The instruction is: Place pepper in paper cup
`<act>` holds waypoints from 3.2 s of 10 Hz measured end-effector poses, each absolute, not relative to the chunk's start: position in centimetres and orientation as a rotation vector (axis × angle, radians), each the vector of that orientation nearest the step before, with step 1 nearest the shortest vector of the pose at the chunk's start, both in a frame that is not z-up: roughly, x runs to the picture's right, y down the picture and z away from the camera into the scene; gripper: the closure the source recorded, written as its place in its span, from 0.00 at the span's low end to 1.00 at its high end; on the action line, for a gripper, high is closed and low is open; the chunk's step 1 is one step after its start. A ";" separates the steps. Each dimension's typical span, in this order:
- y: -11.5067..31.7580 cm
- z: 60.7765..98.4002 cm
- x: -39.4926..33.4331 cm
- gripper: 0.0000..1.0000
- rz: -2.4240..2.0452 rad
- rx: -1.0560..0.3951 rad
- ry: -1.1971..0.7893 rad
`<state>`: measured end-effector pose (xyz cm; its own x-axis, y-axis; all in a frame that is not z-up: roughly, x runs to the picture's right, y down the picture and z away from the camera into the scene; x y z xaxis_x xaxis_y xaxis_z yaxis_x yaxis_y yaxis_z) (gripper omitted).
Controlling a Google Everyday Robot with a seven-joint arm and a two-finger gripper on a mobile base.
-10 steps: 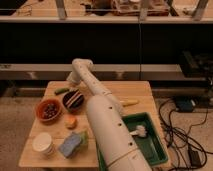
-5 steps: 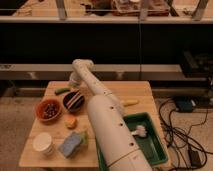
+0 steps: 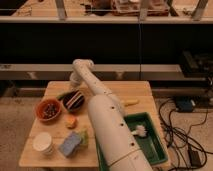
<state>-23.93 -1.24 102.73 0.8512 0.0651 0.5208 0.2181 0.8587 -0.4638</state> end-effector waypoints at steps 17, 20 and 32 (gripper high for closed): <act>-6.9 74.1 -27.3 0.96 -0.536 -0.284 -0.679; -5.3 72.2 -27.3 0.96 -0.577 -0.275 -0.689; 7.9 67.5 -30.9 0.96 -0.922 -0.276 -0.890</act>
<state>-30.94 7.93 67.50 0.2898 -0.5734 0.7663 0.7860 0.5995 0.1513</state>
